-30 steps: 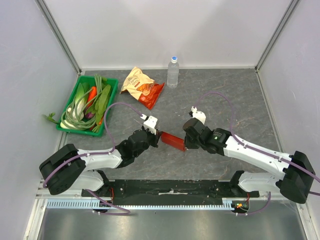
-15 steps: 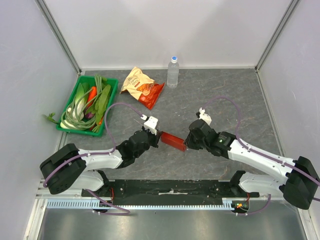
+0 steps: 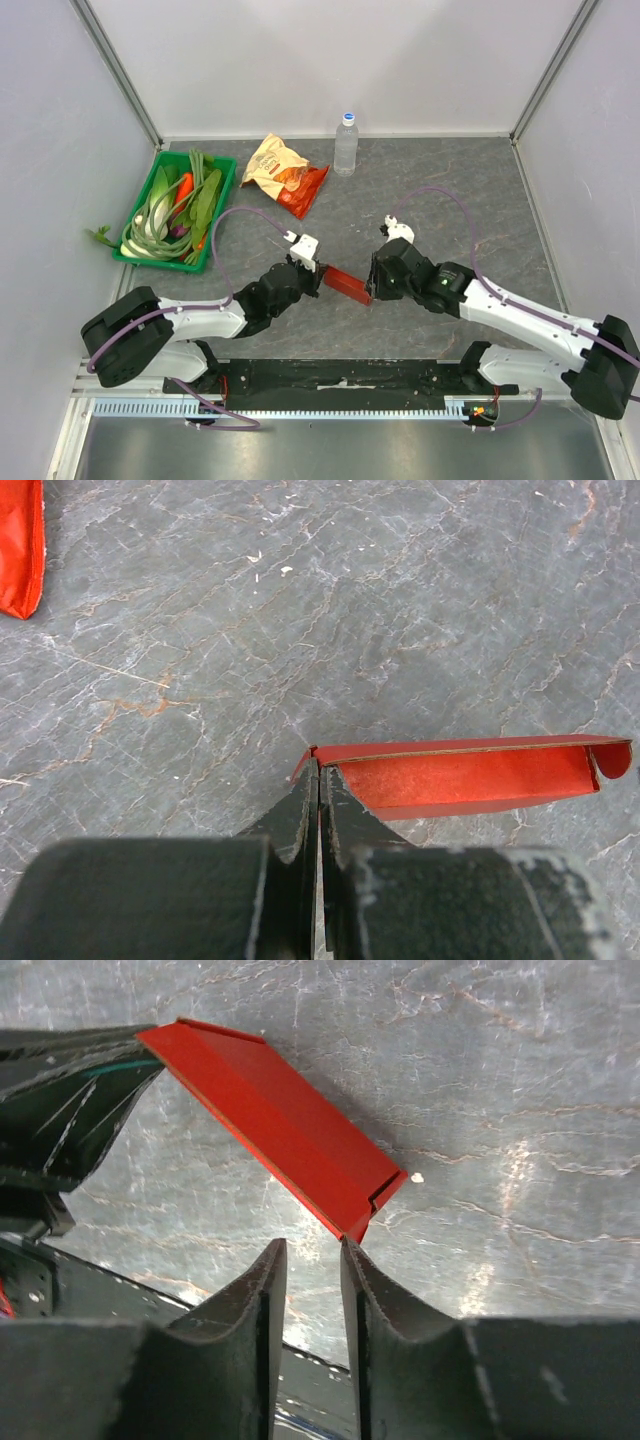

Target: Fold the paper box

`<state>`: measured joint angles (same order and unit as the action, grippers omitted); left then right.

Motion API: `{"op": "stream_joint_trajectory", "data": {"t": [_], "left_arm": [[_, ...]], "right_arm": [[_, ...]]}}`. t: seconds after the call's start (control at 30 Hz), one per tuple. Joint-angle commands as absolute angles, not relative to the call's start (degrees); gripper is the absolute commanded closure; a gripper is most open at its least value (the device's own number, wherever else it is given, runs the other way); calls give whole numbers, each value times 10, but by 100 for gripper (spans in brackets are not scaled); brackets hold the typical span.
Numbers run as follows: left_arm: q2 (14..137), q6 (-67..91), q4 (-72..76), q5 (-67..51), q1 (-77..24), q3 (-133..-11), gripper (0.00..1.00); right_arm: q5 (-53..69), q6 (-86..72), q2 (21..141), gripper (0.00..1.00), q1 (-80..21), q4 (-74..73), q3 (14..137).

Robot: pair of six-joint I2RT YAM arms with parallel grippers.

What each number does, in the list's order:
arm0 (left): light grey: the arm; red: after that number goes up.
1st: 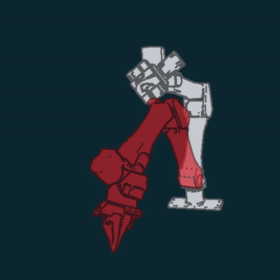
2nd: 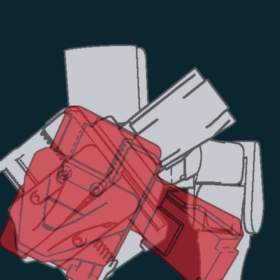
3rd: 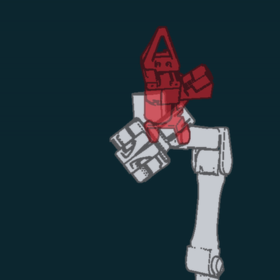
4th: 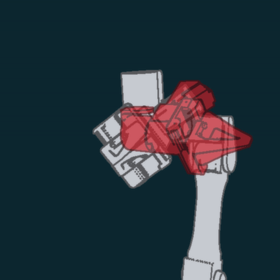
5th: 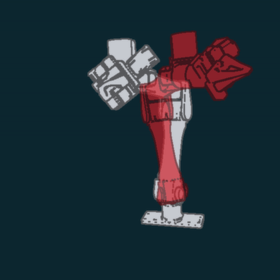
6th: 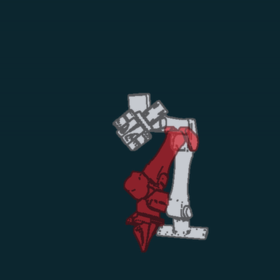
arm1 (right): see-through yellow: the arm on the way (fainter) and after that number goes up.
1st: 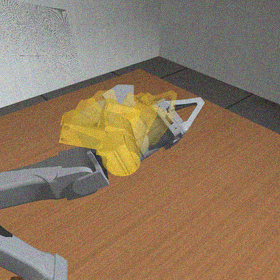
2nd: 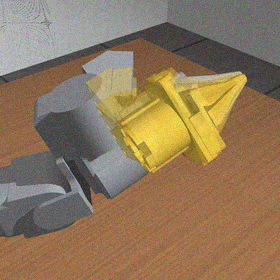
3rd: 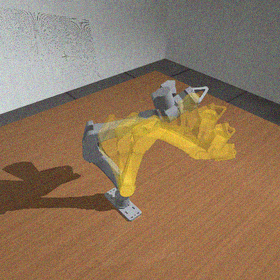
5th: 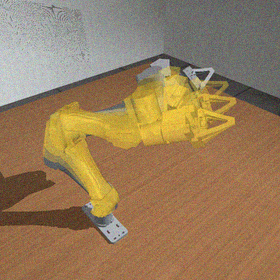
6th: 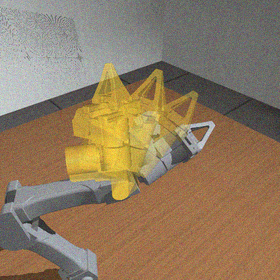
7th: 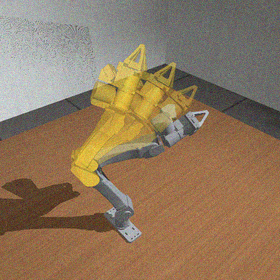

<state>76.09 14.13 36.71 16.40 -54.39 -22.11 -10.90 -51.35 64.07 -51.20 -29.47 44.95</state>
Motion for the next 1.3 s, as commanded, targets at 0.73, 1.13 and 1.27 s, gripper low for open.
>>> {"op": "stream_joint_trajectory", "data": {"t": [0.73,1.13,1.27], "left_arm": [[773,173,240,153,-561,-221,98],[751,177,160,146,-562,-256,98],[755,184,146,142,-562,-265,98]], "right_arm": [[-316,-449,702,67,-626,-366,512],[-313,-446,722,80,-626,-361,518],[-301,-446,738,88,-626,-366,533]]}}
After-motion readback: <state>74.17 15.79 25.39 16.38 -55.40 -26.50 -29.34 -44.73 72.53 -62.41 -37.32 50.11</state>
